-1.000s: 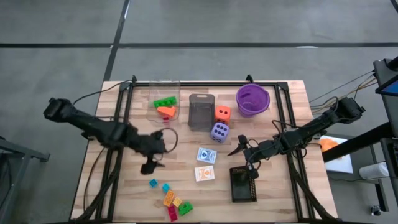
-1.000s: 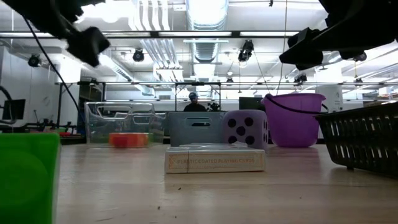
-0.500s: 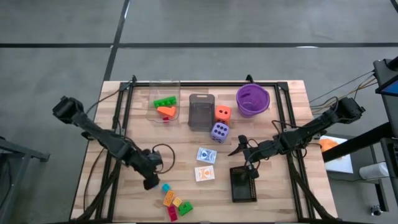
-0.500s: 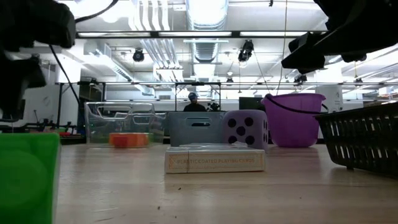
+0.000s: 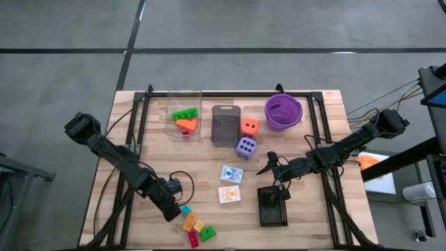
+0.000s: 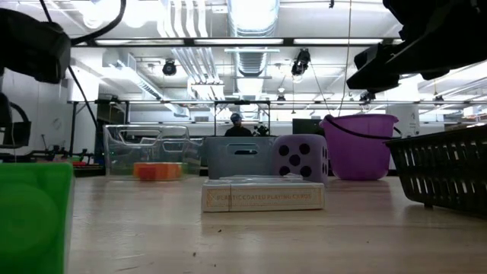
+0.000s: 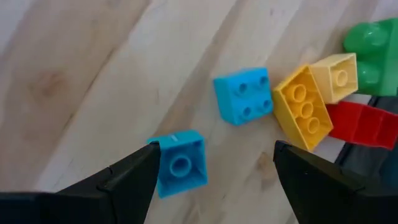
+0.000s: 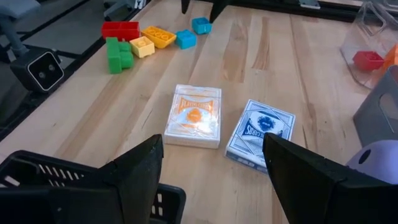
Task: Pick & Place Toys
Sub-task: Put the left blue game piece into the transparent bin
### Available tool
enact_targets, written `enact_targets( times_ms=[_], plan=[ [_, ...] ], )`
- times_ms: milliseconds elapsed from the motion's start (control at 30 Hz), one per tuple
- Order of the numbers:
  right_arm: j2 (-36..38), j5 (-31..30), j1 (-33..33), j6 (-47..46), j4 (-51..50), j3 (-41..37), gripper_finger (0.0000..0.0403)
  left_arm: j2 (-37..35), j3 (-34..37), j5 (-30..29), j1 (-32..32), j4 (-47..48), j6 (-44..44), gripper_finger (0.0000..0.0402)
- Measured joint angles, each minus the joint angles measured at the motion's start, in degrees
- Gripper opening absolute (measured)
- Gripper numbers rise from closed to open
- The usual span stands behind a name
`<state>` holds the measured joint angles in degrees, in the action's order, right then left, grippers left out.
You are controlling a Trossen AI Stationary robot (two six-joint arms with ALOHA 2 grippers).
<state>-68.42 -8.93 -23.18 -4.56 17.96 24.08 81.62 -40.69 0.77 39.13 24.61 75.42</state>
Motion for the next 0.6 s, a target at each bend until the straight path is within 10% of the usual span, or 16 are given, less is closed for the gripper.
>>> enact_targets(
  times_ms=[600],
  plan=[
    [0.0,0.0,0.0,-0.2,0.0,0.0,0.0275,4.6,0.0,3.1,1.2,3.9,4.1,0.0313]
  ],
)
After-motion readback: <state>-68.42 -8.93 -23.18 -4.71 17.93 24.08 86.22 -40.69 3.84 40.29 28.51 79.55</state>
